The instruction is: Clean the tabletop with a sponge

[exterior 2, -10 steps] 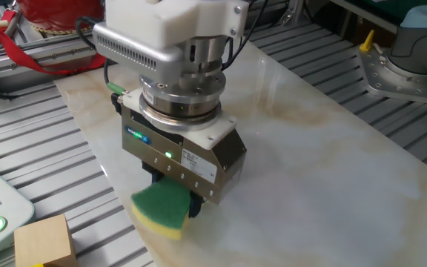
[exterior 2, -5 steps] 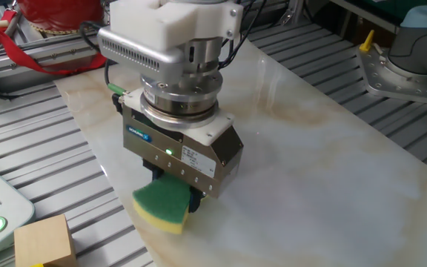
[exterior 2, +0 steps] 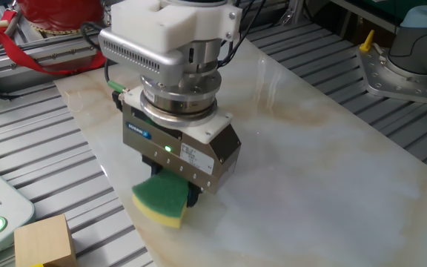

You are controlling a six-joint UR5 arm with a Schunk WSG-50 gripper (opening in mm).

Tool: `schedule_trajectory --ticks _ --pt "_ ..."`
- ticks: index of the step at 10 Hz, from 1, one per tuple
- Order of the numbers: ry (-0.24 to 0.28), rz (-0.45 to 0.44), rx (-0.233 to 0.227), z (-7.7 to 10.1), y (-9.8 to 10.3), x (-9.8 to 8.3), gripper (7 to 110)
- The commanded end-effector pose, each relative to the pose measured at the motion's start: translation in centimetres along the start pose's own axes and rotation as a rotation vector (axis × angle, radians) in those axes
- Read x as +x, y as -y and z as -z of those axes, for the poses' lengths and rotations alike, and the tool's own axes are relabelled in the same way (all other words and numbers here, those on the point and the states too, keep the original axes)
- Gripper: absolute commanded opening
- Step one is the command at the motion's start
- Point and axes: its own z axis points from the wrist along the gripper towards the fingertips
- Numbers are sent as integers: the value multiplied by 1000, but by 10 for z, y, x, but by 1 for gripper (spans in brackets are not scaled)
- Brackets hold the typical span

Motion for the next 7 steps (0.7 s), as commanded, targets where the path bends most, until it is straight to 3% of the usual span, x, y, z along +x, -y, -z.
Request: schedule_trajectory --ticks 1,3,7 --pt "-9 5 7 11 3 10 7" --pt "25 5 -2 24 -3 9 7" --pt "14 -17 -5 53 -18 28 7"
